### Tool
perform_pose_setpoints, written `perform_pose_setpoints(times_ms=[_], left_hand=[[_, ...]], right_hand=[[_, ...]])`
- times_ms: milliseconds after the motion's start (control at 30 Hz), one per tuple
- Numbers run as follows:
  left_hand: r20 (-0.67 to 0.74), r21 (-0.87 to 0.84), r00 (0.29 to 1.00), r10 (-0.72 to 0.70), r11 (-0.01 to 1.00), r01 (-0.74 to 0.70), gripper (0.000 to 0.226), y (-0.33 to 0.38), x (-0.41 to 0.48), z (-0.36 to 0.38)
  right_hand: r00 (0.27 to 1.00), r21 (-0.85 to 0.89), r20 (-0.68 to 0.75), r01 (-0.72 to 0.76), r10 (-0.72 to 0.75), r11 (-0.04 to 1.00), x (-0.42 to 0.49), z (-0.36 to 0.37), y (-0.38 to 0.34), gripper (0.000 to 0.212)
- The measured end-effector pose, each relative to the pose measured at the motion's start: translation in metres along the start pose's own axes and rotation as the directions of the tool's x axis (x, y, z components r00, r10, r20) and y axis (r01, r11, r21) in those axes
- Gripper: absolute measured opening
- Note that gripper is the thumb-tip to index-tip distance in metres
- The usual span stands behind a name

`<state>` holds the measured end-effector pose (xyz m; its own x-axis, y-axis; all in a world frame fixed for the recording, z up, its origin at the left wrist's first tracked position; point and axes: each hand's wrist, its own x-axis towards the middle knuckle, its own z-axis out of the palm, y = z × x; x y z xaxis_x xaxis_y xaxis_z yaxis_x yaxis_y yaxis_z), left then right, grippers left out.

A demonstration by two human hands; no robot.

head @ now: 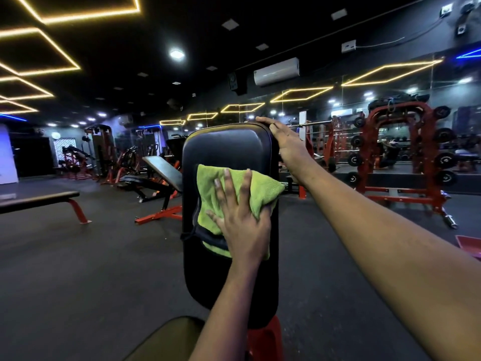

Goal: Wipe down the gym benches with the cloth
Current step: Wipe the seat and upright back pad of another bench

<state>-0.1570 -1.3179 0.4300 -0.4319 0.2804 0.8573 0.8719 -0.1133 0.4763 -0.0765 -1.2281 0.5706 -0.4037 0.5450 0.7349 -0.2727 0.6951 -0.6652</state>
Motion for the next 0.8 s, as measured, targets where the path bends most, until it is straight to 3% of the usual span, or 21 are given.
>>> perform_pose_setpoints(times_ms=[233, 333, 500, 667, 800], left_hand=[[-0.007, -0.064, 0.998, -0.064, 0.996, 0.063, 0.090, 0.022, 0.064, -0.007], [-0.055, 0.025, 0.995, -0.079, 0.996, 0.080, 0.088, 0.017, 0.040, 0.002], [0.014, 0.051, 0.996, -0.090, 0.995, 0.089, 0.090, -0.006, -0.024, 0.002], [0.050, 0.001, 0.997, -0.066, 0.998, 0.066, 0.091, -0.018, -0.043, -0.007], [0.011, -0.062, 0.989, -0.151, 0.987, 0.151, 0.092, 0.006, 0.011, -0.007]], right_hand=[[0.998, 0.004, -0.053, 0.034, -0.033, 0.999, -0.005, 0.006, 0.006, 0.036], [0.997, -0.006, -0.068, 0.026, -0.026, 1.000, -0.006, 0.005, 0.012, 0.035], [0.999, 0.027, -0.033, -0.036, 0.037, 0.999, -0.013, 0.005, 0.007, 0.033], [0.996, -0.003, -0.044, -0.079, 0.078, 0.997, -0.040, 0.008, 0.006, 0.043], [0.972, 0.021, 0.001, -0.236, 0.236, 0.971, -0.070, 0.017, 0.041, 0.061]])
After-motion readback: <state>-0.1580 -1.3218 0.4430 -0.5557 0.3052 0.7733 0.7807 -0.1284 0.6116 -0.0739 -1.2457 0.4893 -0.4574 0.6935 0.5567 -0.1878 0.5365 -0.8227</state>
